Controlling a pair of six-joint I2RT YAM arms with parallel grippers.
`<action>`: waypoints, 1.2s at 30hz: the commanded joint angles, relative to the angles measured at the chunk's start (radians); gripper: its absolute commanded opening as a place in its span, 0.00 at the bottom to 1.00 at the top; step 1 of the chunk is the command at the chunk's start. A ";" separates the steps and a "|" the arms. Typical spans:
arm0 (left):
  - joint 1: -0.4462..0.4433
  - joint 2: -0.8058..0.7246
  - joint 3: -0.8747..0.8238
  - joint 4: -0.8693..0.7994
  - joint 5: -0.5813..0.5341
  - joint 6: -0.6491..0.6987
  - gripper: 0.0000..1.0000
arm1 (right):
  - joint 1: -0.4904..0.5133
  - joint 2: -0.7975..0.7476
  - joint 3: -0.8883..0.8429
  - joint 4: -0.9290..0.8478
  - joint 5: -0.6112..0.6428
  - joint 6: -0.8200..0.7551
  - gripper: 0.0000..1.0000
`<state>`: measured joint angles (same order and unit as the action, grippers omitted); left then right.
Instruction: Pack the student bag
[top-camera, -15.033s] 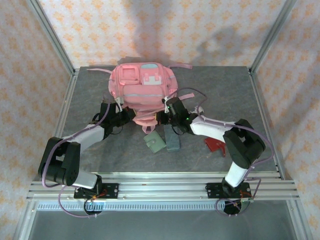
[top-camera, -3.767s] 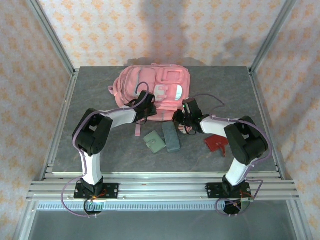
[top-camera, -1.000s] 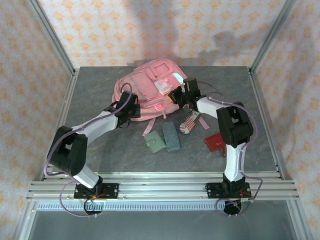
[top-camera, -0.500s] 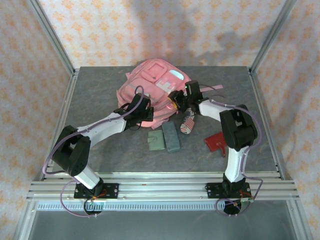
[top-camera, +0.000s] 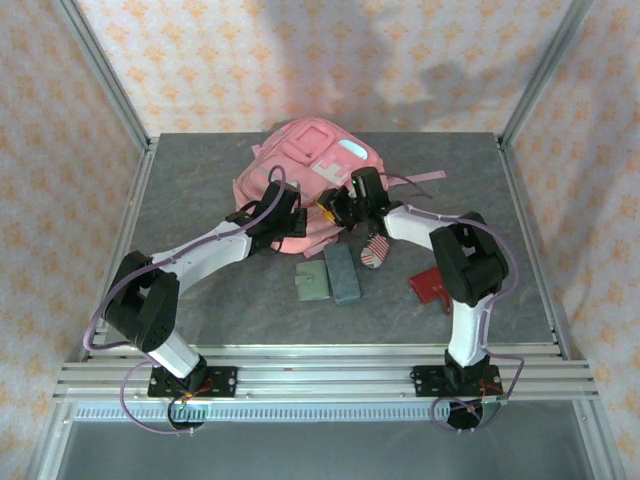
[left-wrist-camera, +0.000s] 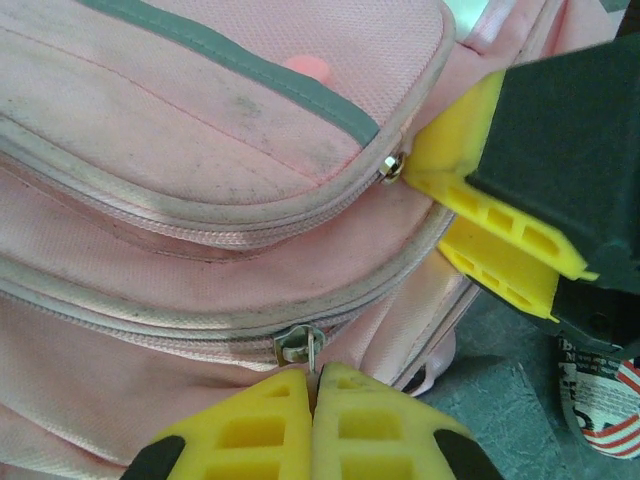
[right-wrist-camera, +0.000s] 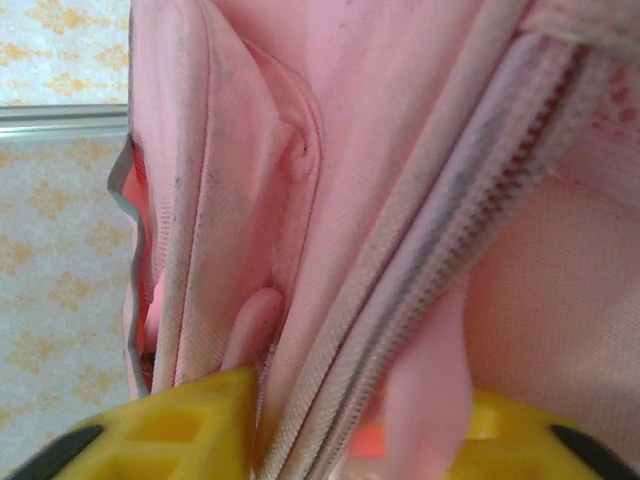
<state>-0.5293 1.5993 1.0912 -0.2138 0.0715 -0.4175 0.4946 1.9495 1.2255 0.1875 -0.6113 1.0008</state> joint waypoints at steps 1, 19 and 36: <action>-0.003 -0.004 0.004 0.029 -0.019 0.010 0.00 | 0.012 0.032 0.039 0.049 -0.009 0.021 0.22; 0.281 -0.122 -0.137 -0.040 -0.194 0.013 0.00 | -0.048 -0.049 -0.081 0.121 0.023 0.018 0.00; 0.096 -0.329 -0.303 0.002 -0.019 -0.080 0.00 | -0.099 0.155 0.333 -0.128 -0.040 -0.159 0.00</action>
<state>-0.3965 1.2617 0.7807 -0.2020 0.0238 -0.4561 0.4633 2.0865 1.4658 0.0612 -0.7746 0.8848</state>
